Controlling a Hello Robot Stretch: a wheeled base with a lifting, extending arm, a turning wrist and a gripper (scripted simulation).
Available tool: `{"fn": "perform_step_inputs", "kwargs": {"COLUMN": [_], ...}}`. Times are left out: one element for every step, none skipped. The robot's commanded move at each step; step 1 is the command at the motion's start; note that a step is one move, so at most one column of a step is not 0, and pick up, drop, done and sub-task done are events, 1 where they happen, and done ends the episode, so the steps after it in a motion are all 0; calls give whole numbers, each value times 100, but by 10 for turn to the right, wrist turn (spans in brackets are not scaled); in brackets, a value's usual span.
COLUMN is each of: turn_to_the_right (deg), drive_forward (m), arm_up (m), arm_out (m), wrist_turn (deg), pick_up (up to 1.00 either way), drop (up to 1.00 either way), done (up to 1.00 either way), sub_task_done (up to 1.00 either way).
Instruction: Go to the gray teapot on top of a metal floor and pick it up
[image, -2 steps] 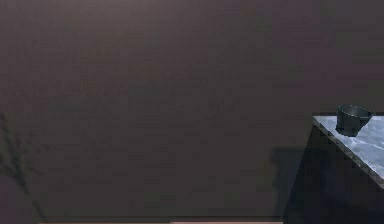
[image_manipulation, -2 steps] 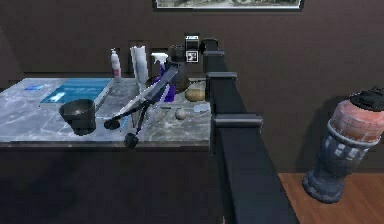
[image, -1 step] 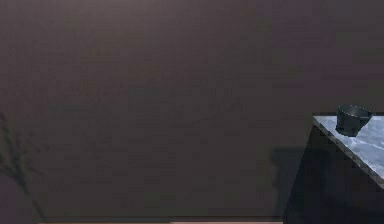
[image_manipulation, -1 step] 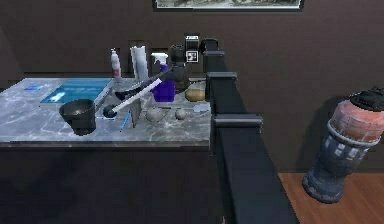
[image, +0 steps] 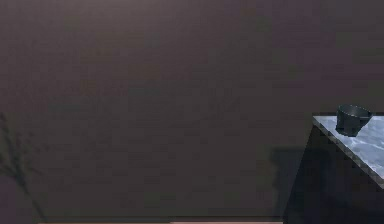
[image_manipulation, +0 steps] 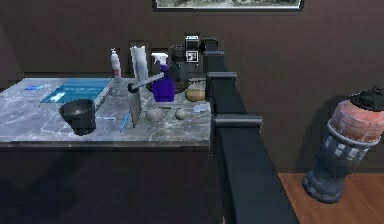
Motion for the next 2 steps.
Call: {"fn": "perform_step_inputs", "kwargs": {"turn_to_the_right": [0, 0], "drive_forward": [0, 0], "arm_up": [0, -14], "arm_out": [0, 0], "wrist_turn": [60, 0], "pick_up": [0, 0], "drop": [0, 0], "done": [0, 0], "sub_task_done": [0, 0]}}
